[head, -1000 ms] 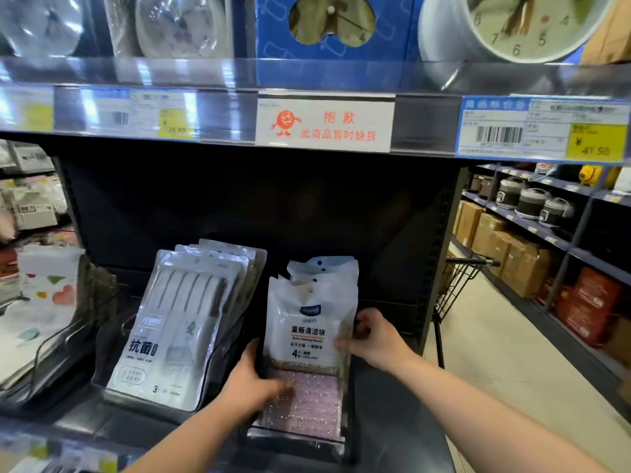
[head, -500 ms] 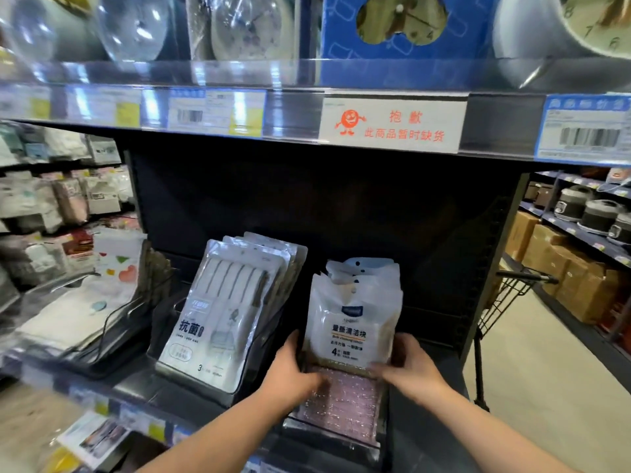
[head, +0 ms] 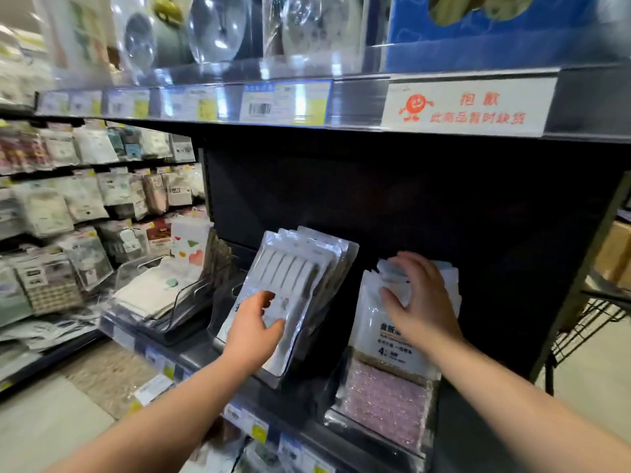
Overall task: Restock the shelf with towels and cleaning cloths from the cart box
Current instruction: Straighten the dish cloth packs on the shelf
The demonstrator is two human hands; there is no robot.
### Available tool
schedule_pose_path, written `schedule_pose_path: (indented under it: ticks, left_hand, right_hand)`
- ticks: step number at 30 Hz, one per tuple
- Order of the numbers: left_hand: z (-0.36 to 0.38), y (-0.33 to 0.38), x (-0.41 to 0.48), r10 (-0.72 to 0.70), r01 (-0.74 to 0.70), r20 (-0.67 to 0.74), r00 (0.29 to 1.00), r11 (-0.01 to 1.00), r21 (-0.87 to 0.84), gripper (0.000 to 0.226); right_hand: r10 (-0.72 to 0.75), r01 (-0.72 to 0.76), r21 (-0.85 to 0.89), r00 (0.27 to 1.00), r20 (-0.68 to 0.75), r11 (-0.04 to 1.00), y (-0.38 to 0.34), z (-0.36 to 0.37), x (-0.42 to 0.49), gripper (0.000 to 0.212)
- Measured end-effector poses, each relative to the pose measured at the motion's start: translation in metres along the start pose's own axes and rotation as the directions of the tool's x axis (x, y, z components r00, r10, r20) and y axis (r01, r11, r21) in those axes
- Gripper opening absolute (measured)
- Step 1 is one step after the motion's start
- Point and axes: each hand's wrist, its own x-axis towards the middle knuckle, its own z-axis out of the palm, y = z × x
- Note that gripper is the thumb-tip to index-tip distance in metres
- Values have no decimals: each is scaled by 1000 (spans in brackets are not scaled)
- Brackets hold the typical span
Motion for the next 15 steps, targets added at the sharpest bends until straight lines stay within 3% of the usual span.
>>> schedule_pose_path:
  ticks: [4,7,12,15]
  left_hand:
    - [-14,-24,23,-72,72,0,997,997,12,55]
    - [-17,-47,47,-100,101,56,993,995,-13,60]
    - [-26,-80,95,-44,55,159,986,996,-66,40]
    - [-33,-93,115,51,-16,256,965,991,-137,54]
  right_hand:
    - [-24,38,-46,959,284,998,-25,32,0,38]
    - [72,-47,-70,905,420,996,-33,62,0,41]
    - [285,-268,-100,871,399,958,-49,116,19,45]
    - [435,-434,-73,848,304,898,-60,148,39,53]
